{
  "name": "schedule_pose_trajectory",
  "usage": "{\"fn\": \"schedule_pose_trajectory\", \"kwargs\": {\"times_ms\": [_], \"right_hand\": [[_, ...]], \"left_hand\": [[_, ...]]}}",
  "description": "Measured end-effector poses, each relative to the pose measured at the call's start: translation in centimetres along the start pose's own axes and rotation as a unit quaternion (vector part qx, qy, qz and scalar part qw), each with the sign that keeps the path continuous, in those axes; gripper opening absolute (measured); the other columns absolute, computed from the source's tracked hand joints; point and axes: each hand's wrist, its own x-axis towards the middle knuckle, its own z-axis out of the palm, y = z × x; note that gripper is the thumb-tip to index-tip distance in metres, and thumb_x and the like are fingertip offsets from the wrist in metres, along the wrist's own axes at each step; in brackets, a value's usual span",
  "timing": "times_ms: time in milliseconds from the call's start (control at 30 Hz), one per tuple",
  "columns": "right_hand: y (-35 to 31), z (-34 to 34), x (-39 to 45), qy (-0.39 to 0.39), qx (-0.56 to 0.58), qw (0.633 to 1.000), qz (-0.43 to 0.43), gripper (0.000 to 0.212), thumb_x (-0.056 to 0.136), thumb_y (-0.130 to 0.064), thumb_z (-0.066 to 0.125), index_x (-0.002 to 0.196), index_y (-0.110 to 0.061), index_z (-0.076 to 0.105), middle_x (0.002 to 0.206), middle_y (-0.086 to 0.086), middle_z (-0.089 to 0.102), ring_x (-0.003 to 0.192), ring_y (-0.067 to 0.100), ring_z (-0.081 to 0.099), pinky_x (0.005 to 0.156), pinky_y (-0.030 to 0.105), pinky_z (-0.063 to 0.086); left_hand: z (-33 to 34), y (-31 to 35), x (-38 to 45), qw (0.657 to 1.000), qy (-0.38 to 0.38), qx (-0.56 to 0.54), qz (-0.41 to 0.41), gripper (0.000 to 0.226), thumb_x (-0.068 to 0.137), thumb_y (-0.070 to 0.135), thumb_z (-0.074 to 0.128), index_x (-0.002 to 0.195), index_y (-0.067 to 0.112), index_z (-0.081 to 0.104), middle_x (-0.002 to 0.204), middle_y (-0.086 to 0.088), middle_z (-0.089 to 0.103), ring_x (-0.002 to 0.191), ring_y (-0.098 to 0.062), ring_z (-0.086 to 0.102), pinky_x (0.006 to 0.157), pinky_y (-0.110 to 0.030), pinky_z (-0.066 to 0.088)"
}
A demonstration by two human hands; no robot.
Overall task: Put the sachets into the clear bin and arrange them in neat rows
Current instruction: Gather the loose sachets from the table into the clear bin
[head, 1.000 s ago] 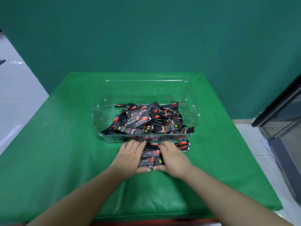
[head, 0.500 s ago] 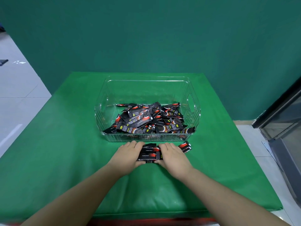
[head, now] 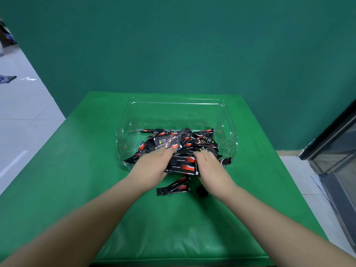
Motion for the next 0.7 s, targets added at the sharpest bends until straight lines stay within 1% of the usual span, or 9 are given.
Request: {"fn": "schedule_pose_trajectory", "kwargs": {"times_ms": [167, 233, 267, 333, 433, 500, 600, 667, 700], "right_hand": [[0.8, -2.7, 3.6, 0.047, -0.015, 0.999, 0.013, 0.054, 0.084, 0.006, 0.050, 0.134, -0.007, 0.037, 0.125, 0.009, 0.046, 0.113, 0.024, 0.039, 0.095, 0.030, 0.034], [1.4, -2.9, 5.6, 0.043, -0.040, 0.998, 0.026, 0.053, 0.085, 0.001, 0.054, 0.134, -0.009, 0.037, 0.127, 0.008, 0.048, 0.115, 0.024, 0.041, 0.096, 0.032, 0.035], [1.6, -2.7, 6.5, 0.022, -0.054, 0.998, 0.038, 0.055, 0.086, -0.003, 0.056, 0.137, -0.011, 0.036, 0.131, 0.008, 0.047, 0.120, 0.025, 0.041, 0.099, 0.034, 0.035], [1.7, -2.0, 7.6, -0.052, -0.063, 0.995, 0.064, 0.064, 0.090, -0.018, 0.059, 0.145, -0.013, 0.027, 0.146, 0.007, 0.037, 0.136, 0.026, 0.029, 0.110, 0.043, 0.027], [2.1, -0.8, 7.0, -0.118, -0.065, 0.989, 0.061, 0.072, 0.092, -0.036, 0.057, 0.149, -0.017, 0.019, 0.155, 0.002, 0.022, 0.145, 0.023, 0.011, 0.116, 0.048, 0.013], [2.7, -0.2, 5.4, -0.090, -0.071, 0.993, 0.015, 0.065, 0.092, -0.035, 0.056, 0.147, -0.017, 0.026, 0.153, 0.001, 0.028, 0.144, 0.021, 0.015, 0.117, 0.044, 0.014], [4.1, 0.9, 1.8, -0.002, -0.051, 0.994, -0.098, 0.047, 0.085, -0.021, 0.067, 0.130, -0.013, 0.054, 0.134, 0.005, 0.053, 0.130, 0.026, 0.043, 0.109, 0.045, 0.036], [5.3, 1.8, -0.8, 0.050, -0.030, 0.988, -0.143, 0.036, 0.081, -0.014, 0.070, 0.116, -0.012, 0.063, 0.121, 0.005, 0.060, 0.118, 0.026, 0.054, 0.099, 0.041, 0.046], [5.9, 2.1, -2.0, 0.058, -0.024, 0.986, -0.152, 0.032, 0.082, -0.013, 0.068, 0.114, -0.011, 0.064, 0.118, 0.004, 0.060, 0.114, 0.024, 0.056, 0.096, 0.038, 0.047]], "left_hand": [[-3.1, -0.7, 4.0, 0.999, 0.041, 0.026, -0.009, 0.058, 0.083, 0.013, 0.062, 0.135, 0.018, 0.037, 0.117, -0.004, 0.055, 0.100, -0.022, 0.056, 0.080, -0.035, 0.048], [-3.3, -1.1, 5.8, 0.997, 0.028, 0.060, -0.043, 0.061, 0.084, 0.014, 0.062, 0.138, 0.019, 0.033, 0.122, -0.005, 0.054, 0.106, -0.023, 0.054, 0.087, -0.038, 0.045], [-3.1, -1.2, 6.5, 0.994, 0.004, 0.080, -0.072, 0.067, 0.085, 0.016, 0.063, 0.143, 0.020, 0.028, 0.130, -0.007, 0.051, 0.116, -0.026, 0.050, 0.095, -0.041, 0.042], [-2.2, -1.3, 7.1, 0.984, -0.070, 0.092, -0.137, 0.085, 0.088, 0.025, 0.065, 0.151, 0.022, 0.009, 0.148, -0.012, 0.034, 0.138, -0.033, 0.029, 0.109, -0.052, 0.027], [-1.0, -0.9, 6.4, 0.980, -0.116, 0.075, -0.141, 0.090, 0.088, 0.041, 0.061, 0.153, 0.022, 0.001, 0.158, -0.011, 0.013, 0.146, -0.033, 0.004, 0.115, -0.057, 0.010], [-0.6, -0.5, 5.2, 0.990, -0.090, 0.069, -0.086, 0.080, 0.091, 0.040, 0.057, 0.153, 0.023, 0.009, 0.159, -0.006, 0.014, 0.147, -0.028, 0.004, 0.117, -0.051, 0.006], [0.7, -0.2, 3.0, 0.998, -0.026, 0.049, 0.024, 0.059, 0.092, 0.030, 0.059, 0.146, 0.022, 0.035, 0.150, -0.003, 0.035, 0.144, -0.024, 0.019, 0.117, -0.043, 0.007], [1.7, -0.2, 1.4, 0.992, 0.043, 0.039, 0.110, 0.045, 0.081, 0.022, 0.074, 0.124, 0.018, 0.061, 0.124, -0.005, 0.060, 0.125, -0.028, 0.049, 0.109, -0.044, 0.033], [2.3, -0.3, 0.7, 0.987, 0.073, 0.033, 0.142, 0.039, 0.074, 0.020, 0.080, 0.111, 0.018, 0.068, 0.108, -0.002, 0.065, 0.109, -0.025, 0.060, 0.097, -0.041, 0.047]]}}
